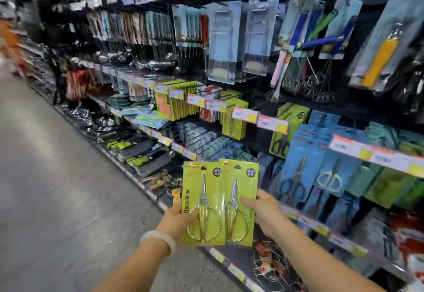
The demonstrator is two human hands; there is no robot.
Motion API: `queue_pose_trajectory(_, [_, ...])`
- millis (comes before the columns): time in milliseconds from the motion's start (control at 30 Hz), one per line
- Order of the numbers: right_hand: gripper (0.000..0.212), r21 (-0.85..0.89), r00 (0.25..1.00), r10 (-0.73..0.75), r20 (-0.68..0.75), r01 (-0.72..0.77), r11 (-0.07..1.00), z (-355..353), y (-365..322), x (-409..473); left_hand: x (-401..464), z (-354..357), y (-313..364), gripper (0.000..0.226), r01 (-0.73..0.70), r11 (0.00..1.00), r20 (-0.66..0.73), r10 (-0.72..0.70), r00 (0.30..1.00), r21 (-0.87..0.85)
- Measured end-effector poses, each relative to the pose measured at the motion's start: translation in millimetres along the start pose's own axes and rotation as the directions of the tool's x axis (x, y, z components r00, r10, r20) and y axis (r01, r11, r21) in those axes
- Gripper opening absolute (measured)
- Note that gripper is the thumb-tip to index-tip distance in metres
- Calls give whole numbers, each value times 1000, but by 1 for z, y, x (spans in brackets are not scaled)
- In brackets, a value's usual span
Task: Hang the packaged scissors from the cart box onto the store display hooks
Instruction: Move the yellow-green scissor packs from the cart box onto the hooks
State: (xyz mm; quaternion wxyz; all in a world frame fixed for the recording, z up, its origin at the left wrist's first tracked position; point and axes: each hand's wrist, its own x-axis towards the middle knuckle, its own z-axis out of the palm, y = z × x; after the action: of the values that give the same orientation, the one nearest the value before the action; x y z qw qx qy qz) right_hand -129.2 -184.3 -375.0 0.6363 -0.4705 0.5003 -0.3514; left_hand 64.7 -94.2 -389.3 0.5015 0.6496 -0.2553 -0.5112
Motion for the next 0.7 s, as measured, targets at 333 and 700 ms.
queue_pose_trajectory(333, [16, -28, 997, 23, -78, -26, 999, 53, -48, 168, 143, -49, 79, 17, -52, 999, -30, 52, 998, 7])
queue_pose_trajectory(700, [29, -102, 969, -12, -248, -13, 995, 86, -96, 286, 265, -70, 120, 14, -15, 992, 83, 5, 997, 122])
